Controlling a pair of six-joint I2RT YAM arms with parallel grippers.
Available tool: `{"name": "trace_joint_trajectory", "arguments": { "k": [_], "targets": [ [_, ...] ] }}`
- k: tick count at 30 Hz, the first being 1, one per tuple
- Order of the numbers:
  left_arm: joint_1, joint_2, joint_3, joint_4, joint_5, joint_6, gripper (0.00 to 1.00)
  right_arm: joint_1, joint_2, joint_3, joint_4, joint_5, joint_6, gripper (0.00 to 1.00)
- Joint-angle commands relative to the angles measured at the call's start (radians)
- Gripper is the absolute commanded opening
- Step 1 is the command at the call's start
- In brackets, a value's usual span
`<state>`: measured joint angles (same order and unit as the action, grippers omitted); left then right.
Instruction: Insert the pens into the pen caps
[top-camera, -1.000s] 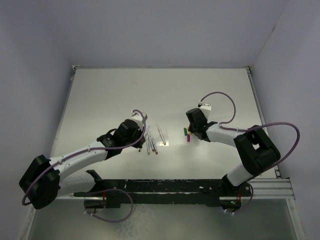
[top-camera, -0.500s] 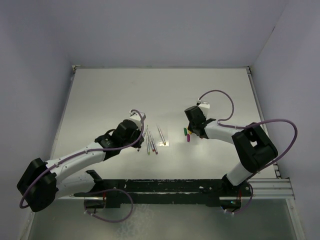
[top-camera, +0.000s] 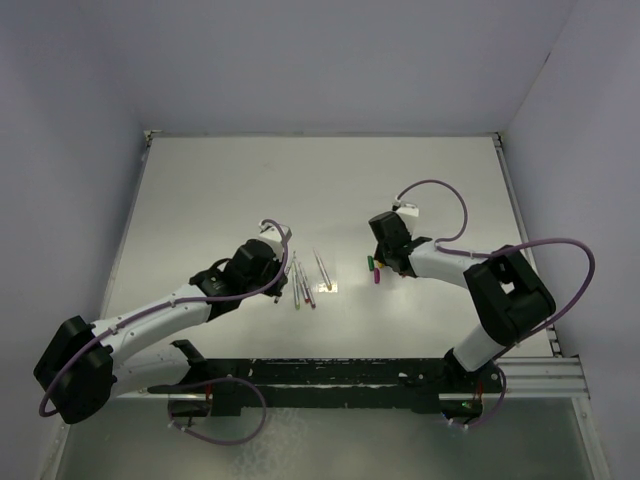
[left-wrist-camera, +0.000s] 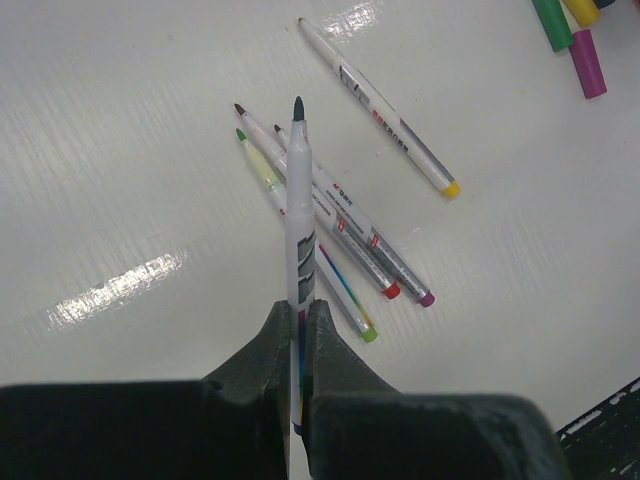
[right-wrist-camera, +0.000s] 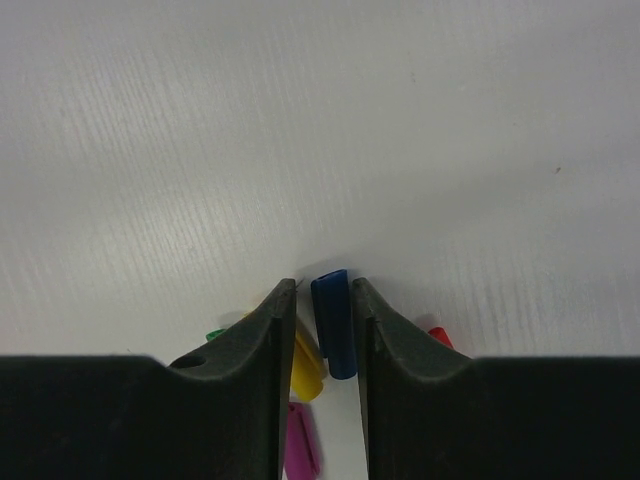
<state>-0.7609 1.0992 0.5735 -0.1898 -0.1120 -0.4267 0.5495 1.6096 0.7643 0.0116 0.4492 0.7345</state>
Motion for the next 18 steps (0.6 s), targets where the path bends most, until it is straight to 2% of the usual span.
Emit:
{"name": "trace_joint_trajectory", "arguments": {
  "k": [1, 9, 14, 18],
  "targets": [
    [-0.005, -0.014, 0.014, 0.023, -0.012, 0.0, 0.0, 0.004, 0.033, -0.035, -0.118, -0.058, 0.018, 0.29],
    [-0.004, -0.015, 0.015, 0.024, -0.012, 0.002, 0.0, 0.004, 0.017, -0.064, -0.121, -0.083, 0.031, 0.27],
    [-0.004, -0.011, 0.019, 0.023, -0.009, 0.004, 0.0, 0.005, 0.02, -0.063, -0.124, -0.095, 0.032, 0.3],
    [-0.005, -0.011, 0.017, 0.023, -0.009, 0.003, 0.0, 0.009, 0.02, -0.068, -0.124, -0.096, 0.037, 0.29]
  ]
}}
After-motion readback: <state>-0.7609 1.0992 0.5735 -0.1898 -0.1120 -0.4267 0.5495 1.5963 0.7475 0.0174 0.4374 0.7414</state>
